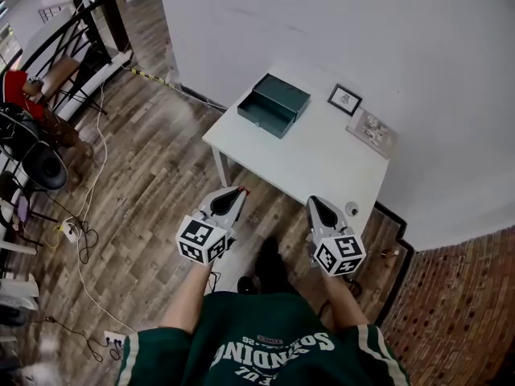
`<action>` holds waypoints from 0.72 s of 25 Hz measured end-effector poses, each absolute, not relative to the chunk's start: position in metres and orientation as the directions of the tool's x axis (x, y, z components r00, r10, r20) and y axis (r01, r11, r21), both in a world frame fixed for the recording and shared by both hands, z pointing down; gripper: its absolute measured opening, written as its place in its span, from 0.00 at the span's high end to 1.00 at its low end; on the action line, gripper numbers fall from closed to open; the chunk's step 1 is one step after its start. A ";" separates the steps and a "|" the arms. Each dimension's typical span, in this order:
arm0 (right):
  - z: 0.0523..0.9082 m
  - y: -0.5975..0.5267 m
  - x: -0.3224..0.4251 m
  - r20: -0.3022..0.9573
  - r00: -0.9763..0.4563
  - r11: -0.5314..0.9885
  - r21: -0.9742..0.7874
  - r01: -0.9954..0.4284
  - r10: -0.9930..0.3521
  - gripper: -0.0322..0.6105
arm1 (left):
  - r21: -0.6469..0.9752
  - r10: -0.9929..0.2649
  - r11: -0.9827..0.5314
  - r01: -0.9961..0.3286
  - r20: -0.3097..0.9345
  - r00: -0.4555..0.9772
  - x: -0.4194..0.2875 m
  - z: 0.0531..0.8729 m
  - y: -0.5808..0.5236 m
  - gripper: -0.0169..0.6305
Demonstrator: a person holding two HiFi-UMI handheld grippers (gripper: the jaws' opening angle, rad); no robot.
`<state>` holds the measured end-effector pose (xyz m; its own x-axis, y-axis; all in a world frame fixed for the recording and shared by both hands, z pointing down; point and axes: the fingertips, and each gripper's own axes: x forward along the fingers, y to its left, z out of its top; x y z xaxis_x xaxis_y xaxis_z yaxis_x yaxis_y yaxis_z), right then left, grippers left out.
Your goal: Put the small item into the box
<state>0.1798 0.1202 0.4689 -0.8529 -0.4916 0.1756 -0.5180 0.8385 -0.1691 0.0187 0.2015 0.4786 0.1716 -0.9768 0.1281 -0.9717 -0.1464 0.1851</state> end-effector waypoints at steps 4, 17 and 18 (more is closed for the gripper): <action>0.479 0.088 0.169 0.183 -0.849 0.833 -0.176 -0.525 -0.496 0.95 | 0.197 -0.974 -0.149 -0.969 0.140 0.179 0.010 0.489 0.172 0.87; 0.464 -0.050 0.088 0.163 -0.898 0.883 -0.179 -0.434 -0.408 0.95 | 0.170 -0.983 -0.095 -0.981 0.142 0.120 -0.048 0.469 0.041 0.87; 0.464 -0.058 0.083 0.164 -0.902 0.887 -0.181 -0.425 -0.399 0.95 | 0.171 -0.983 -0.087 -0.981 0.144 0.112 -0.051 0.468 0.036 0.87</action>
<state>0.0833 -0.0578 0.4645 -0.9022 -0.3992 0.1637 -0.4252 0.8869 -0.1807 -0.0512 0.0358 0.4682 0.1123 -0.9833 0.1435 -0.9815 -0.0872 0.1706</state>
